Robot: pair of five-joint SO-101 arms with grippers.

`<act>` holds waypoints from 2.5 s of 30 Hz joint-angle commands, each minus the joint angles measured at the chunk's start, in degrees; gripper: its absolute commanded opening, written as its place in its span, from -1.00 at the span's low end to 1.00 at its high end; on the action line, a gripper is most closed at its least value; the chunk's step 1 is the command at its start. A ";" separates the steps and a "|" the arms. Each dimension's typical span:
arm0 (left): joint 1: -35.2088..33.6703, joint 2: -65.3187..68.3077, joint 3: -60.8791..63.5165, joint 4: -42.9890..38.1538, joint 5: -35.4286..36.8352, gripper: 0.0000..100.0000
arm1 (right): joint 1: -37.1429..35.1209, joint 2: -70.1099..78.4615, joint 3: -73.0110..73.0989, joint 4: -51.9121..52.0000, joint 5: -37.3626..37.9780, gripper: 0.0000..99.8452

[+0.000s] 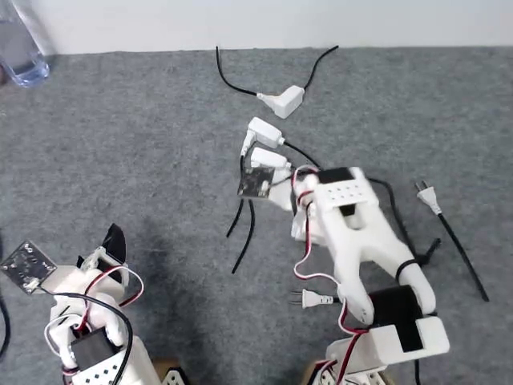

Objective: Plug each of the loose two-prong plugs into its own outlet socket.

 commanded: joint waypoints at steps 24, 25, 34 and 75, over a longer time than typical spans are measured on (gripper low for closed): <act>0.44 -0.18 -0.40 0.44 -0.53 -0.41 | -4.97 -47.96 37.98 9.45 6.33 -0.48; 0.44 -0.18 -0.40 0.44 -0.53 -0.41 | -4.97 -50.15 40.09 9.10 7.82 -0.48; 0.44 -0.18 -0.40 0.44 -0.53 -0.41 | -4.88 -56.66 47.56 8.57 11.16 -0.48; 0.26 -0.18 -0.40 0.44 -0.53 -0.41 | -7.87 -55.96 55.47 -2.77 8.70 -0.60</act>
